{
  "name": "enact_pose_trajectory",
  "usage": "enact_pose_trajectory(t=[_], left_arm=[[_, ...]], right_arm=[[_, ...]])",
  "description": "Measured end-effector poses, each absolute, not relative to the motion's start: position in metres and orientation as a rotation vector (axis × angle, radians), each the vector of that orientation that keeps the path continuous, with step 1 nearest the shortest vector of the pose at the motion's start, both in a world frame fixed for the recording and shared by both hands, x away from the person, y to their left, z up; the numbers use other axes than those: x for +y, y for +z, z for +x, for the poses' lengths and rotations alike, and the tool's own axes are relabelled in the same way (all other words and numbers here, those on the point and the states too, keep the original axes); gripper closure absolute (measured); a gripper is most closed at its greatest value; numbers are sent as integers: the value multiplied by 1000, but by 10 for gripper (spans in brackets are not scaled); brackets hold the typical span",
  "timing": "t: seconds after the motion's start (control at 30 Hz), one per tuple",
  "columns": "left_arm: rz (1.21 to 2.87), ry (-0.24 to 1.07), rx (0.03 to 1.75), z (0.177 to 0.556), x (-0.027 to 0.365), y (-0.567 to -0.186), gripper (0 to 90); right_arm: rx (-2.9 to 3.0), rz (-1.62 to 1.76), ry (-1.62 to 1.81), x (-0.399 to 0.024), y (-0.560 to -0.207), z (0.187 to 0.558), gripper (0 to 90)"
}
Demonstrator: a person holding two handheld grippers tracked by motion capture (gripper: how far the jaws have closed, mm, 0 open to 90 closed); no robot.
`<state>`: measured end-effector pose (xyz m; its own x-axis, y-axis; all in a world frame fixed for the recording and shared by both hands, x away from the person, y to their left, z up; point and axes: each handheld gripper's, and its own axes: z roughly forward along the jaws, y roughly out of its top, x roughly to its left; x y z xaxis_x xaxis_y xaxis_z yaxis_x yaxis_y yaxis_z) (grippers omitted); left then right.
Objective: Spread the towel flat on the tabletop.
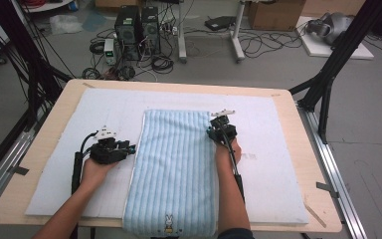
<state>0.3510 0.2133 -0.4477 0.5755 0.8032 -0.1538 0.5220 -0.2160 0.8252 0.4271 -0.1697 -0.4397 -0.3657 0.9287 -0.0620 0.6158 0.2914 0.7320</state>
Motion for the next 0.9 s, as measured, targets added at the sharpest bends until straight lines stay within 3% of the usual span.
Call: enact_pose_trajectory(t=[0.37,0.57,0.63,0.67,0.7,0.9], left_arm=[[1841,366,1091,370,202,-450,661],[1936,411,1130,386,184,-452,698],[1999,483,1067,383,177,-451,780],[2013,504,1059,382,174,-450,869],[2026,522,1054,381,173,-450,878],[2013,545,1111,383,184,-448,852]], right_arm=[[2108,1328,1020,-202,-429,385,621],[2147,1289,1065,-211,-427,358,595],[2165,1269,1076,-212,-428,350,587],[2166,1262,1081,-212,-428,347,587],[2170,1253,1079,-212,-429,344,588],[2163,1247,1075,-219,-431,333,585]])
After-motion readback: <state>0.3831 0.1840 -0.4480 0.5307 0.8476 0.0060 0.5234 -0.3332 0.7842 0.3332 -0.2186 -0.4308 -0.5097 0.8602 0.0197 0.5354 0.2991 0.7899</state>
